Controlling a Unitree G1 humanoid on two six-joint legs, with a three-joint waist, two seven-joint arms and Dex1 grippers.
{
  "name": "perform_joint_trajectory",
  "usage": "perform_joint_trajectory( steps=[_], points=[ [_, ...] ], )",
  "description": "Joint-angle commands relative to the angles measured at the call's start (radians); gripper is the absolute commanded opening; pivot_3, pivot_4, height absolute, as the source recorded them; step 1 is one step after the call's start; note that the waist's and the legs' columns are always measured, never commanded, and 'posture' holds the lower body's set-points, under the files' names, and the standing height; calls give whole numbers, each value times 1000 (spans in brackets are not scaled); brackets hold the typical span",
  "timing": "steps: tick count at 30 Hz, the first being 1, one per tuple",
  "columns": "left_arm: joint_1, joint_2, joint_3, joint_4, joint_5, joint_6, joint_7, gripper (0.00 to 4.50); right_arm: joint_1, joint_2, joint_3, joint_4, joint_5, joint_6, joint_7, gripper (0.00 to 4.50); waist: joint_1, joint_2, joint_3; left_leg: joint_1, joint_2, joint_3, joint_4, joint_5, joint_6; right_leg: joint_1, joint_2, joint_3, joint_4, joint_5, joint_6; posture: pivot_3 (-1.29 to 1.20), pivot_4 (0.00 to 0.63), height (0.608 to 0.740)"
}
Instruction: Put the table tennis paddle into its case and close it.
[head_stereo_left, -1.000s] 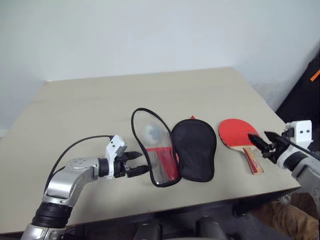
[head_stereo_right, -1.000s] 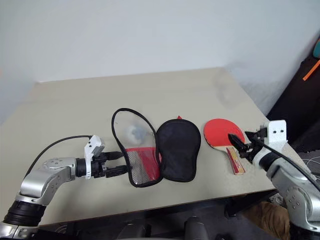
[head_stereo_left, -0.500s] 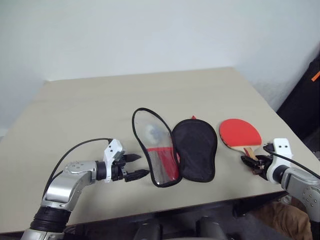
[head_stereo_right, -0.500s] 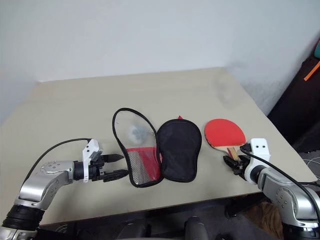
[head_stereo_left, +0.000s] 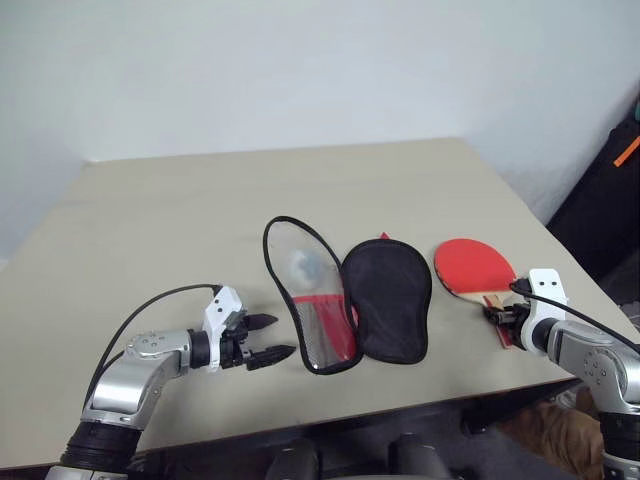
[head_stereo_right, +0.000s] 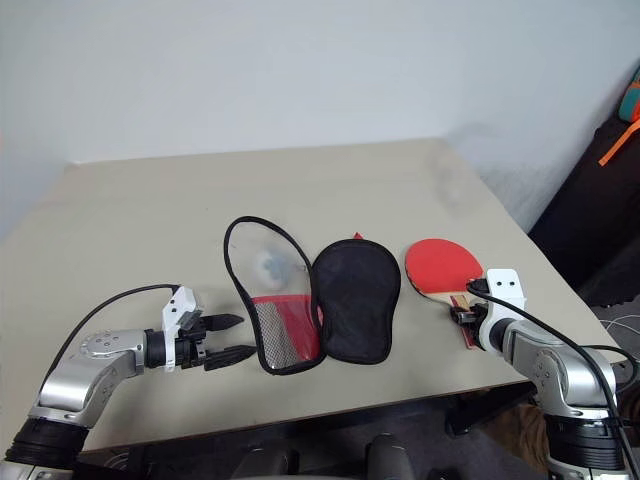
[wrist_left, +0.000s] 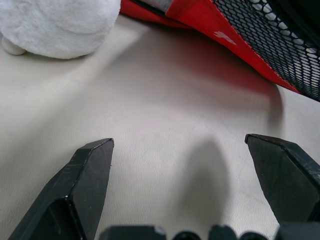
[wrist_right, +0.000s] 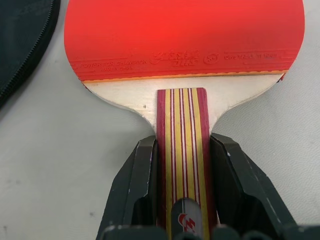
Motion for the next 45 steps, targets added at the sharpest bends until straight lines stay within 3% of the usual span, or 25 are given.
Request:
perform_joint_trajectory(
  steps=[1, 9, 17, 23, 26, 45],
  points=[
    [-3, 5, 23, 10, 1, -25, -10, 4500, -15, 24, -75, -26, 8, 19, -26, 1117, 0, 0, 0, 0, 0, 0, 0, 0, 0, 0, 0, 0, 0, 0, 0, 0, 0, 740],
    [-17, 13, 12, 45, 12, -45, -31, 4500, -78, 107, -210, -265, 172, 196, -46, 1117, 0, 11, 1, -2, 0, 5, -1, 0, 0, -4, 0, 5, 1, 1, 2, 0, 0, 740],
    [-48, 17, -3, 80, 31, -50, -60, 4500, -150, 327, -125, -425, 240, 402, -128, 1117, 1, 11, 1, -3, 1, 6, -1, 0, 0, -7, 2, 7, 2, 1, 2, 0, 0, 740],
    [-53, 22, -7, 81, 41, -46, -74, 4500, -128, 472, -71, -409, 194, 457, -190, 1117, 0, 12, 1, -3, 2, 7, -1, 0, 0, -8, 4, 9, 2, 2, 2, 0, 0, 740],
    [-54, 26, -4, 71, 41, -35, -76, 4500, -134, 525, -103, -371, 161, 474, -218, 1117, 0, 12, 1, -3, 3, 7, -2, 0, 0, -8, 5, 9, 2, 2, 2, 0, 0, 740],
    [-73, 13, -17, 131, 73, -75, -90, 4500, -140, 575, -92, -375, 64, 493, -210, 1117, 0, 13, 0, -2, 6, 6, -2, 0, 0, -8, 11, 12, 2, 3, 1, 0, 0, 740]
  ],
)
